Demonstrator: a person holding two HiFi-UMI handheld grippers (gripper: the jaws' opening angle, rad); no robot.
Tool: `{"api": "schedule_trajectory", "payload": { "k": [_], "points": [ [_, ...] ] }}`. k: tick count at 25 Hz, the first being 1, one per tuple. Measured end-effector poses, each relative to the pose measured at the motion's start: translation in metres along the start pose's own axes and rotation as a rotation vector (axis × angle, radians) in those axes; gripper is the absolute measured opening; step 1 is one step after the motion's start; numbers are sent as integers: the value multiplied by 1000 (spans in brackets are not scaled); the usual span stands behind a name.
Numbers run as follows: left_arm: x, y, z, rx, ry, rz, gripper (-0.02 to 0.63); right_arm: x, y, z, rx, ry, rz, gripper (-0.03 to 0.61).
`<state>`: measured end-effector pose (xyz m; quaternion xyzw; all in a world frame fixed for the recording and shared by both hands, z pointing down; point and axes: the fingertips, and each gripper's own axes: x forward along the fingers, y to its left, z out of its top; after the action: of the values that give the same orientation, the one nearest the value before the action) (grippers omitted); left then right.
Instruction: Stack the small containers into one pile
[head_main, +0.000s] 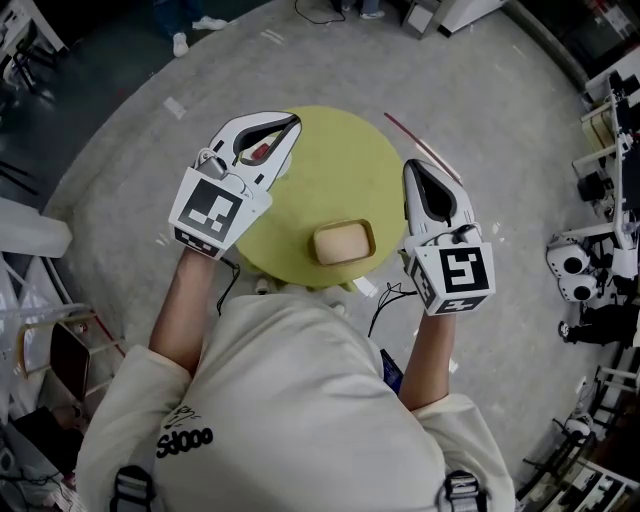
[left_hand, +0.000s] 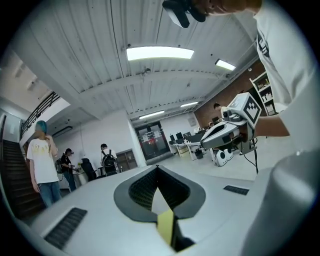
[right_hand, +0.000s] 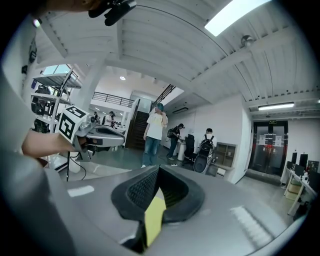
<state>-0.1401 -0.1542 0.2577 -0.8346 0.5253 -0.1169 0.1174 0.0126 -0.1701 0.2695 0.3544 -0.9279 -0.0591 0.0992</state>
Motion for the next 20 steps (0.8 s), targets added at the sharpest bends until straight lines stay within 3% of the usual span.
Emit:
{"api": "schedule_trajectory", "payload": {
  "k": [20],
  "points": [
    [2, -17, -11, -26, 32, -45, 6, -3, 7, -11, 3, 36, 2, 9]
  ]
}}
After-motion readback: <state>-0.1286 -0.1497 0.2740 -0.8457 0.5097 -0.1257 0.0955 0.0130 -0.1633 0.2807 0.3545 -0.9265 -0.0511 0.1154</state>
